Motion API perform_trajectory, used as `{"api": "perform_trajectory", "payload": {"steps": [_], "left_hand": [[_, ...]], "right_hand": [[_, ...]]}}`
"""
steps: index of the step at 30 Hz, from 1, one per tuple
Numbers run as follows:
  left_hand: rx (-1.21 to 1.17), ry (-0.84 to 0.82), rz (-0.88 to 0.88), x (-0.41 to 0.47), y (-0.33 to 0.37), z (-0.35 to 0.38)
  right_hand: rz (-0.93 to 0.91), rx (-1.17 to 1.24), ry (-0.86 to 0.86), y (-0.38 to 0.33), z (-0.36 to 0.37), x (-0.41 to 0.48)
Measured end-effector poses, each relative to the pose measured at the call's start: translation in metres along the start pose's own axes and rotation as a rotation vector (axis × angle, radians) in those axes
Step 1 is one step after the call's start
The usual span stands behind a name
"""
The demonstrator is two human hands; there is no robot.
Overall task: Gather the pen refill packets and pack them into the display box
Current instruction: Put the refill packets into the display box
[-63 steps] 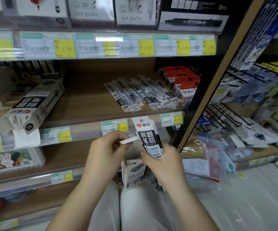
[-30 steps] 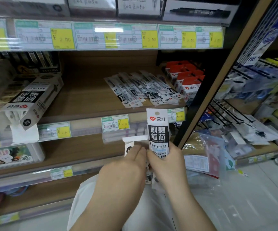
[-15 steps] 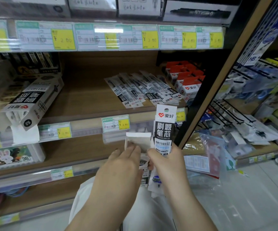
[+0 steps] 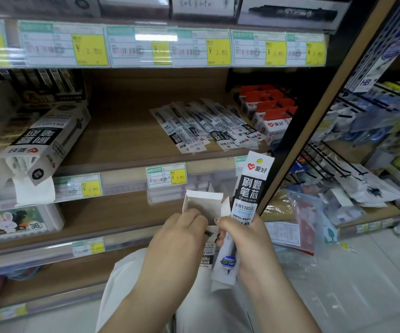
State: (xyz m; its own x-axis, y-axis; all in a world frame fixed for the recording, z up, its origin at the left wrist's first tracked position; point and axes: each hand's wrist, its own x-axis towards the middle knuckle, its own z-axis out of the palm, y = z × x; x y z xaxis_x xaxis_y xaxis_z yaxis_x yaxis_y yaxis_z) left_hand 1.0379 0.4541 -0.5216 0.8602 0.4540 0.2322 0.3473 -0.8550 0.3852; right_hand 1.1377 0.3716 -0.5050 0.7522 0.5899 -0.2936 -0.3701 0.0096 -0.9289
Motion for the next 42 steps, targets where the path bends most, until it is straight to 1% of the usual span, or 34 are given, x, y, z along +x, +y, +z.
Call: {"api": "perform_trajectory", "payload": {"steps": [4,6,10,13,15,17,21,23,25,28,32,35,36,39,42], "left_hand": [[-0.017,0.015,0.018,0.006,-0.003,0.003],[-0.005,0.035,0.025,0.009,-0.003,0.0],[-0.004,0.043,0.076,0.015,-0.005,-0.004],[-0.037,0.037,0.066,0.015,-0.004,-0.003],[-0.081,0.054,-0.008,0.013,-0.001,0.002],[-0.084,0.038,-0.056,0.012,0.0,0.003],[-0.044,0.055,0.07,0.01,0.002,-0.002],[-0.041,0.055,0.092,0.01,0.001,-0.002],[-0.048,0.032,0.085,0.01,0.004,0.0],[-0.035,0.033,0.082,0.012,0.004,0.003],[-0.033,-0.001,0.064,0.012,0.003,0.006],[-0.023,-0.003,0.062,0.014,0.003,0.009],[-0.028,0.002,0.065,0.015,0.003,0.009],[-0.02,0.012,0.068,0.016,0.006,0.005],[-0.01,0.016,0.065,0.014,0.006,0.002]], "right_hand": [[-0.009,-0.018,-0.027,-0.009,-0.003,-0.001],[-0.046,0.044,-0.048,-0.021,-0.002,-0.004],[-0.21,0.388,-0.023,-0.053,0.003,-0.01],[-0.291,0.543,-0.045,-0.071,0.013,-0.009],[-0.295,0.539,-0.039,-0.075,0.023,-0.005],[-0.327,0.52,0.023,-0.074,0.029,0.003],[-0.461,0.511,0.156,-0.074,0.028,0.015],[-0.525,0.44,0.145,-0.073,0.029,0.016],[-0.58,0.315,0.112,-0.07,0.032,0.014],[-0.596,0.147,0.043,-0.061,0.036,0.012],[-0.61,-0.138,0.104,-0.048,0.034,0.016],[-0.665,-0.339,-0.009,-0.049,0.034,0.016],[-0.669,-0.367,-0.051,-0.051,0.033,0.015],[-0.63,-0.348,-0.156,-0.056,0.029,0.016],[-0.61,-0.301,-0.201,-0.058,0.023,0.016]]}}
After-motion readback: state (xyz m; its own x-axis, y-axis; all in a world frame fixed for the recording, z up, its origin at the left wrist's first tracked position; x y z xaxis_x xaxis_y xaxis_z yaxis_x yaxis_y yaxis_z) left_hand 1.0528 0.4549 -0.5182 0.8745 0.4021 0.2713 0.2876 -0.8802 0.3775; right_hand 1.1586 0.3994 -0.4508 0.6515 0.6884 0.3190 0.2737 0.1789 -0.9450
